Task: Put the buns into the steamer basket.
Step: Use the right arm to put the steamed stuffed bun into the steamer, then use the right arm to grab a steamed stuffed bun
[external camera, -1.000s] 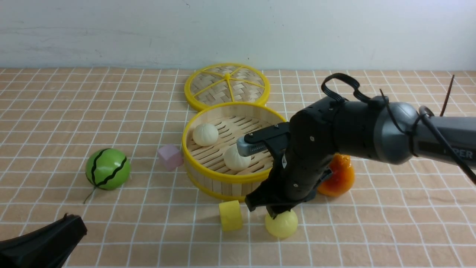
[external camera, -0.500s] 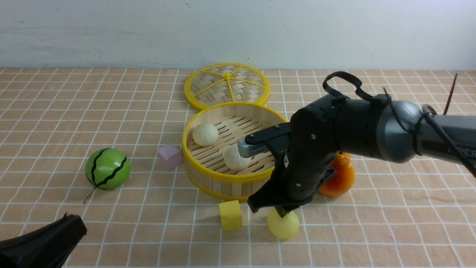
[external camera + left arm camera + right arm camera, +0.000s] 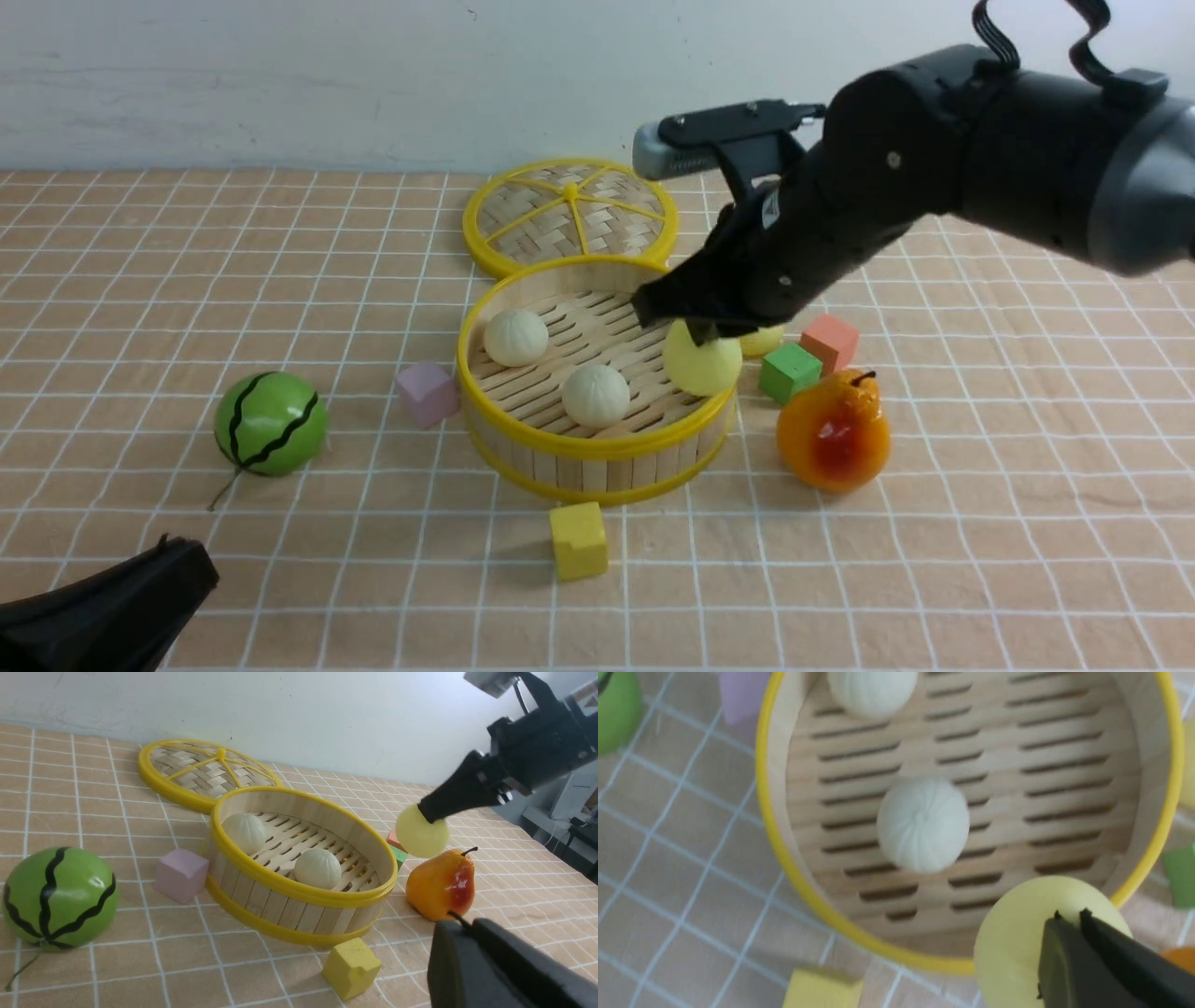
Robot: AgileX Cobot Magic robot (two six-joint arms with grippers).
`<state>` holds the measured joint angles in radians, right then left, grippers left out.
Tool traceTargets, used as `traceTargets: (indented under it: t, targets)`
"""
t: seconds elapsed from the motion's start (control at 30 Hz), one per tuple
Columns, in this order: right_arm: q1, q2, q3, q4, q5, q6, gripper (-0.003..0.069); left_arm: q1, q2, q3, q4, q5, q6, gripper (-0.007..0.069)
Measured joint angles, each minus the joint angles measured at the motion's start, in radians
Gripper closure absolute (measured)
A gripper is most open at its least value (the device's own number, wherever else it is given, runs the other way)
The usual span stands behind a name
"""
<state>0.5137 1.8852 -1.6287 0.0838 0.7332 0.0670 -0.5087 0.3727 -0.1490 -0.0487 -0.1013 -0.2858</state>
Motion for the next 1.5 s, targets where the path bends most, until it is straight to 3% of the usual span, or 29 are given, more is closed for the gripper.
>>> traceTargets:
  t: [0.2,0.4,0.53,0.77,0.83,0.93,1.1,1.27,1.5]
  targets:
    - [-0.045,0.181,-0.145,0.088,-0.006,-0.053,0.0657,0.0,0.0,0.0,0.0,0.0,0.0,0.0593]
    - [-0.065,0.294,-0.199,0.052,0.014,-0.048,0.0617,0.0,0.0,0.0,0.0,0.0,0.0,0.0587]
    - [-0.065,0.301,-0.206,0.018,0.008,-0.02,0.0536,0.0,0.0,0.0,0.0,0.0,0.0,0.0586]
    - [-0.065,0.262,-0.252,0.017,0.07,0.024,0.0203,0.0,0.0,0.0,0.0,0.0,0.0,0.0576]
    - [-0.065,0.229,-0.269,-0.012,0.096,0.018,0.0166,0.0,0.0,0.0,0.0,0.0,0.0,0.0575]
    - [-0.072,0.195,-0.284,-0.084,0.11,0.027,0.0158,0.0,0.0,0.0,0.0,0.0,0.0,0.0575]
    - [-0.143,0.21,-0.29,-0.169,0.112,0.08,0.0237,0.0,0.0,0.0,0.0,0.0,0.0,0.0568]
    - [-0.212,0.307,-0.29,-0.056,0.036,0.066,0.0326,0.0,0.0,0.0,0.0,0.0,0.0,0.0565]
    - [-0.235,0.357,-0.29,0.069,-0.021,0.015,0.0336,0.0,0.0,0.0,0.0,0.0,0.0,0.0557]
